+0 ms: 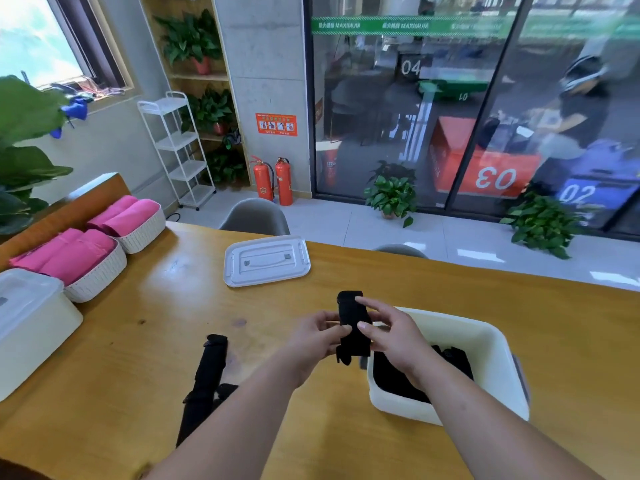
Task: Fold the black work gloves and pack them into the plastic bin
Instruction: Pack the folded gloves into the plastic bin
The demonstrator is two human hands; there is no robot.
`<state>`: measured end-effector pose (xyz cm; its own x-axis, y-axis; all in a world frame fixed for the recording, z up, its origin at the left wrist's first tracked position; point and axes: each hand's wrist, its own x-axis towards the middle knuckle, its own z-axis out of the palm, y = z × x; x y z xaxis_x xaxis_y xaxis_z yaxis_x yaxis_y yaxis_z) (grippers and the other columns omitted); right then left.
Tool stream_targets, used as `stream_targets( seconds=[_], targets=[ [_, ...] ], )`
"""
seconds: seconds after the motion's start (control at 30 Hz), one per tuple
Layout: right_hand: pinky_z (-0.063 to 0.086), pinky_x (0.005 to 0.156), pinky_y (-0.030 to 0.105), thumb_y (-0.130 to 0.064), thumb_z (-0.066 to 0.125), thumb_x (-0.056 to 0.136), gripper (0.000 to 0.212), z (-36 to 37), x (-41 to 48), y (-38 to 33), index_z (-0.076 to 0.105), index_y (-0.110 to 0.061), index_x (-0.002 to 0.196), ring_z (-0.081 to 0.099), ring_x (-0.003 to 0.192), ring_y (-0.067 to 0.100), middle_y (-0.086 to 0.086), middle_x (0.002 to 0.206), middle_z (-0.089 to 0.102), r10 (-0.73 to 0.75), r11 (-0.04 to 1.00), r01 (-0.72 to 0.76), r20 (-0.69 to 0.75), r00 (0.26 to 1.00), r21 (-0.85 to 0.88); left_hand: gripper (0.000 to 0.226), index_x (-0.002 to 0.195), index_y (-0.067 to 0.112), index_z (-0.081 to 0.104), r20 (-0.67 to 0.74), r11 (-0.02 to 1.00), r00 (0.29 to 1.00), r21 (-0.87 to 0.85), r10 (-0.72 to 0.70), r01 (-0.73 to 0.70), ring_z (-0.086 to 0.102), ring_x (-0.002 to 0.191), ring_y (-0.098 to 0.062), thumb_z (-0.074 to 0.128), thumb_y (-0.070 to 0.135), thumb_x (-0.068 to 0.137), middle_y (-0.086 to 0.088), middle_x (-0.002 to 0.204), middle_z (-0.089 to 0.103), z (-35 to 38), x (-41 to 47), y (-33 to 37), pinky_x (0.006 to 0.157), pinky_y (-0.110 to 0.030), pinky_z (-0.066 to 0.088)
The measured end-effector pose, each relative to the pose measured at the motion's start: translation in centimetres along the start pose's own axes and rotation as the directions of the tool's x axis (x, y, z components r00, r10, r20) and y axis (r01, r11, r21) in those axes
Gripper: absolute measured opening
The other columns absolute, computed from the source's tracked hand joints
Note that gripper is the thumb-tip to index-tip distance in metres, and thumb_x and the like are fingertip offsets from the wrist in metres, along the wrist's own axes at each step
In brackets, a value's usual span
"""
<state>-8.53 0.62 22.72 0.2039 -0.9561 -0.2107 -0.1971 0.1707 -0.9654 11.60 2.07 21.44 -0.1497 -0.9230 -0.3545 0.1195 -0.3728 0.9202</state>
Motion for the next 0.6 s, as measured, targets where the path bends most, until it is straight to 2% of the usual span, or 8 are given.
stream_targets(
  seconds=[0.13, 0.23, 0.3, 0.37, 0.43, 0.5, 0.53, 0.6],
  targets=[
    [0.065, 0.089, 0.040, -0.005, 0.072, 0.100, 0.043, -4.0, -1.6, 0.2, 0.072, -0.036, 0.130, 0.078, 0.102, 0.024, 0.008, 0.128, 0.069, 0.017, 0.997, -0.014, -0.039, 0.999, 0.073, 0.034, 0.133, 0.010, 0.066, 0.080, 0.999, 0.997, 0.041, -0.013, 0.009, 0.078, 0.107, -0.029, 0.073, 0.016, 0.100, -0.014, 0.115, 0.079, 3.5, 0.9, 0.1, 0.100, -0.044, 0.061],
    [0.065, 0.090, 0.042, -0.003, 0.072, 0.100, 0.042, -7.2, -2.2, 1.0, 0.073, -0.032, 0.130, 0.077, 0.105, 0.023, 0.009, 0.123, 0.072, 0.051, 0.994, -0.040, -0.099, 0.994, 0.106, 0.036, 0.132, 0.015, 0.066, 0.033, 0.993, 0.999, 0.111, -0.032, 0.028, 0.079, 0.104, -0.021, 0.075, 0.024, 0.099, -0.006, 0.114, 0.080, 5.6, 1.7, -0.3, 0.101, -0.042, 0.061],
    [0.065, 0.090, 0.041, -0.004, 0.071, 0.100, 0.041, -9.4, -2.6, 1.9, 0.073, -0.031, 0.130, 0.077, 0.106, 0.023, 0.011, 0.123, 0.072, 0.078, 0.991, -0.065, -0.119, 0.990, 0.114, 0.032, 0.129, 0.019, 0.067, -0.039, 0.986, 0.999, 0.167, -0.022, 0.028, 0.079, 0.099, -0.016, 0.073, 0.027, 0.099, -0.001, 0.109, 0.081, 6.5, 2.2, -0.8, 0.096, -0.038, 0.062],
    [0.065, 0.087, 0.039, -0.004, 0.071, 0.100, 0.041, -11.2, -3.1, 2.8, 0.072, -0.031, 0.131, 0.077, 0.106, 0.024, 0.013, 0.122, 0.072, 0.112, 0.989, -0.097, -0.138, 0.984, 0.114, 0.025, 0.124, 0.025, 0.069, -0.108, 0.971, 0.994, 0.239, 0.003, 0.023, 0.078, 0.093, -0.012, 0.071, 0.026, 0.099, 0.003, 0.108, 0.079, 6.9, 2.3, -1.1, 0.082, -0.031, 0.063],
    [0.065, 0.084, 0.036, -0.002, 0.069, 0.101, 0.041, -12.6, -3.4, 3.9, 0.071, -0.029, 0.131, 0.077, 0.104, 0.023, 0.014, 0.121, 0.073, 0.145, 0.985, -0.129, -0.147, 0.978, 0.110, 0.021, 0.120, 0.028, 0.069, -0.158, 0.957, 0.987, 0.290, 0.038, 0.010, 0.076, 0.091, -0.016, 0.070, 0.024, 0.099, 0.002, 0.111, 0.076, 7.1, 2.4, -1.3, 0.071, -0.030, 0.062],
    [0.066, 0.086, 0.040, -0.002, 0.069, 0.101, 0.040, -13.7, -3.4, 5.1, 0.071, -0.030, 0.130, 0.077, 0.105, 0.023, 0.016, 0.122, 0.072, 0.171, 0.984, -0.160, -0.161, 0.972, 0.083, 0.021, 0.118, 0.028, 0.069, -0.184, 0.949, 0.981, 0.314, 0.058, 0.003, 0.074, 0.090, -0.021, 0.071, 0.020, 0.099, -0.001, 0.112, 0.073, 7.3, 2.5, -1.8, 0.062, -0.029, 0.061],
    [0.065, 0.089, 0.043, -0.004, 0.070, 0.100, 0.040, -14.0, -3.4, 5.7, 0.072, -0.034, 0.128, 0.077, 0.106, 0.024, 0.017, 0.124, 0.071, 0.180, 0.983, -0.173, -0.164, 0.970, 0.054, 0.022, 0.117, 0.029, 0.069, -0.190, 0.943, 0.980, 0.332, 0.065, 0.002, 0.074, 0.090, -0.023, 0.072, 0.019, 0.098, -0.002, 0.111, 0.071, 7.4, 2.5, -2.0, 0.061, -0.030, 0.061],
    [0.065, 0.091, 0.046, -0.010, 0.073, 0.099, 0.041, -14.4, -3.3, 6.8, 0.072, -0.041, 0.125, 0.075, 0.108, 0.023, 0.013, 0.124, 0.070, 0.197, 0.979, -0.204, -0.169, 0.966, -0.022, 0.026, 0.115, 0.033, 0.069, -0.191, 0.922, 0.979, 0.387, 0.076, 0.004, 0.073, 0.092, -0.029, 0.074, 0.018, 0.095, -0.003, 0.110, 0.070, 7.4, 2.7, -2.5, 0.069, -0.041, 0.065]
  ],
)
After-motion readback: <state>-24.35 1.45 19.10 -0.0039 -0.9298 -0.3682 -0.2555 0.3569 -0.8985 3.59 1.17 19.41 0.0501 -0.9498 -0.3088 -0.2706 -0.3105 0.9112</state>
